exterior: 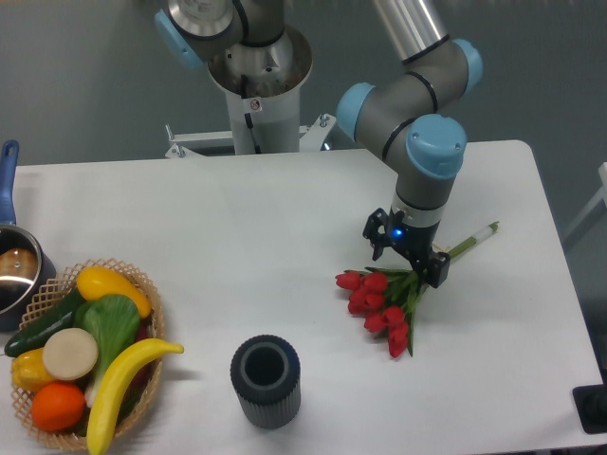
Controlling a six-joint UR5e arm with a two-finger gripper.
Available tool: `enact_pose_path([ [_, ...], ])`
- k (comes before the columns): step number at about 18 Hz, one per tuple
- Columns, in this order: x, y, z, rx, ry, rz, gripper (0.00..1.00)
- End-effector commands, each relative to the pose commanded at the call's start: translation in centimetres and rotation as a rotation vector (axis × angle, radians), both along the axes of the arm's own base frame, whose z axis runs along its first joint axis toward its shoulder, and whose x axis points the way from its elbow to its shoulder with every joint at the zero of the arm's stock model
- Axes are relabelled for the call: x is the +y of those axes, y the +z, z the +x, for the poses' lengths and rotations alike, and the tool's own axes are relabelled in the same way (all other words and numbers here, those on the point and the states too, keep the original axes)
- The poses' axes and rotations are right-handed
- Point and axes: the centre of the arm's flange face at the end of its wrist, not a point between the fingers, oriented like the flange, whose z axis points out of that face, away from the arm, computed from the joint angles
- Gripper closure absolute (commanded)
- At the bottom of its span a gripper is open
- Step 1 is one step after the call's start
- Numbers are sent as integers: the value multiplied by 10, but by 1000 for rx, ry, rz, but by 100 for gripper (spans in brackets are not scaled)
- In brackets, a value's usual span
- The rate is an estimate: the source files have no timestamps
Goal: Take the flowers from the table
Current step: 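Lower the gripper onto the tulip stems and close it around them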
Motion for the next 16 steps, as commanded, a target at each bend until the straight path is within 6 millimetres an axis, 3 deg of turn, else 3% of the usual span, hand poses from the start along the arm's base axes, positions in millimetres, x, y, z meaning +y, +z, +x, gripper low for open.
enact_pose_path([
  [6,0,-29,9,-49,-6,-25,0],
  [7,0,-28,8,-48,-7,-24,5],
  [8,0,-28,7,-46,-7,-24,13],
  [9,1,-28,7,-47,-3,-24,29],
  [11,1,-29,6,-48,-1,-27,70],
  [13,2,-22,5,-40,12,-20,98],
  [16,4,-13,4,-37,94,-8,100],
])
